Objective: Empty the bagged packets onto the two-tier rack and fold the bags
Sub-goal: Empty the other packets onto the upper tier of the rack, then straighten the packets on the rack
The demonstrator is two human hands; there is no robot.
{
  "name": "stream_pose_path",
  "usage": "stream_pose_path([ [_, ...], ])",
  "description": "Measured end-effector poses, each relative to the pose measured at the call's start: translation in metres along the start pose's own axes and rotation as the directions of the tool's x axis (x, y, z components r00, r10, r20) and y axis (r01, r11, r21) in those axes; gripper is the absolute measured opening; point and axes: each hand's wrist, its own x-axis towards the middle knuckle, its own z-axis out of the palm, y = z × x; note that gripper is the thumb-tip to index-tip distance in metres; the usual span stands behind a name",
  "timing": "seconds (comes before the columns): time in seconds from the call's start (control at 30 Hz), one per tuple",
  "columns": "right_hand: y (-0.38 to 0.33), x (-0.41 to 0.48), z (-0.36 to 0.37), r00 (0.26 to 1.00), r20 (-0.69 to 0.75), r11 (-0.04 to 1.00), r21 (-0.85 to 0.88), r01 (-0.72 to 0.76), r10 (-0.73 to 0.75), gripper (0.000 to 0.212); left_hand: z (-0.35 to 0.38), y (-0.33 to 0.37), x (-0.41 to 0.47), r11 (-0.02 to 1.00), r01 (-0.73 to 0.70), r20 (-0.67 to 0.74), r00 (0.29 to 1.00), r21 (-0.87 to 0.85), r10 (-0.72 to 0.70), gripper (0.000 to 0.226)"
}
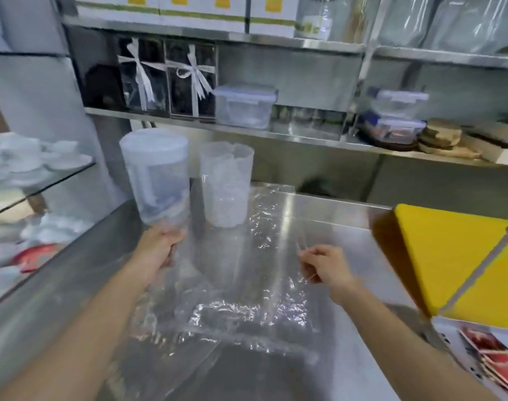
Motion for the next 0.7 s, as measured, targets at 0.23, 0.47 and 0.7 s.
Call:
stream_pose_path([
  [0.23,0.046,0.002,0.084,0.99,0.096,0.993,-0.068,-0.099,0.105,0.034,-0.067,-0.054,-0.011,0.984,0.174,-0.109,0.978,-0.035,-0.177,0.021],
  [0.47,0.06,-0.006,0.145,0.94,0.281,0.98,-0.11,-0.167,0.192,0.02,-0.112,-0.113,-0.028,0.968,0.212,-0.377,0.893,-0.131,-0.247,0.036],
  [0.7,0.072,-0.002,0.184,0.953,0.254,0.981,-0.14,-0.131,0.164,0.03,-0.113,-0.159,-0.054,0.953,0.261,-0.555,0.776,-0.15,-0.3,0.025],
])
